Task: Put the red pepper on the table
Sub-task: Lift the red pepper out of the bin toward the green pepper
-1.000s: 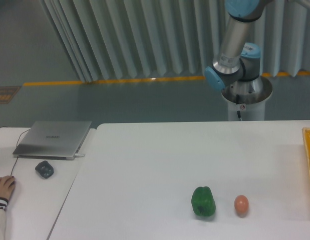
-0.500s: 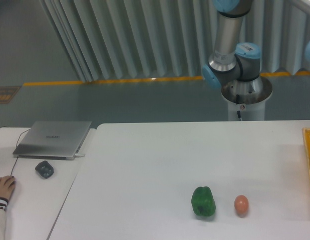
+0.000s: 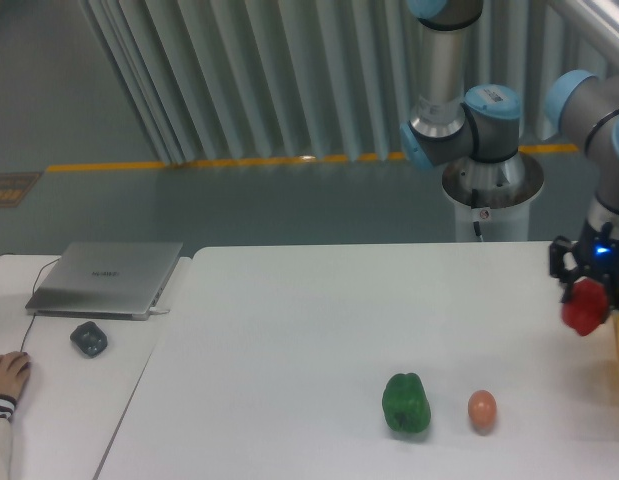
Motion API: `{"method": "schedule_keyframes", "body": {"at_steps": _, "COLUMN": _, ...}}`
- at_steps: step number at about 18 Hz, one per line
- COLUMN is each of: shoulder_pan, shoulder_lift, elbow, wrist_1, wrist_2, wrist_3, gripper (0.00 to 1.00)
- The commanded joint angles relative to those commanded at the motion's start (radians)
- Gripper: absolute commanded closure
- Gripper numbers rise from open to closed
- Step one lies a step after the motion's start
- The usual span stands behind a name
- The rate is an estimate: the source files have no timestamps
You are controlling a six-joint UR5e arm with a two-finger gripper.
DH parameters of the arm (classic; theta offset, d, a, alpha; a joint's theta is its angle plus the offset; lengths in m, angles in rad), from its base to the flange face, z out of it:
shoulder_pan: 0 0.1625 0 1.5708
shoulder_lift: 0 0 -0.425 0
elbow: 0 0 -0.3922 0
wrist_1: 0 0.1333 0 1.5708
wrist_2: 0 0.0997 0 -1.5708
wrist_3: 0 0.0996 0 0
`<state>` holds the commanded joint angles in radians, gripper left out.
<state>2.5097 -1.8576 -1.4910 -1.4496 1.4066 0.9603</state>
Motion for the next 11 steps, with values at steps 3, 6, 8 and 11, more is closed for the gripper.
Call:
{"method": "schedule_keyframes", "body": {"at_steps": 3, "shoulder_pan": -0.046, "shoulder_lift": -0.012, "elbow": -0.014, "wrist_1": 0.037, "wrist_2": 0.02, "wrist_3": -0.053, "gripper": 0.51}}
{"method": "schedule_keyframes", "body": {"at_steps": 6, "shoulder_pan": -0.09, "shoulder_lift": -0.021, "elbow": -0.043, "wrist_1": 0.104, "wrist_2": 0.081, "wrist_3": -0.1, "gripper": 0.51}}
{"method": "schedule_keyframes", "body": {"at_steps": 8, "shoulder_pan": -0.112, "shoulder_lift": -0.029, "elbow": -0.063, "wrist_1": 0.158, "wrist_2": 0.107, "wrist_3": -0.13, "gripper": 0.51}}
{"method": "schedule_keyframes", "body": {"at_steps": 11, "shoulder_pan": -0.146, "shoulder_lift": -0.041, "elbow": -0.086, "wrist_1": 0.208, "wrist_2": 0.118, "wrist_3": -0.19, "gripper": 0.51}}
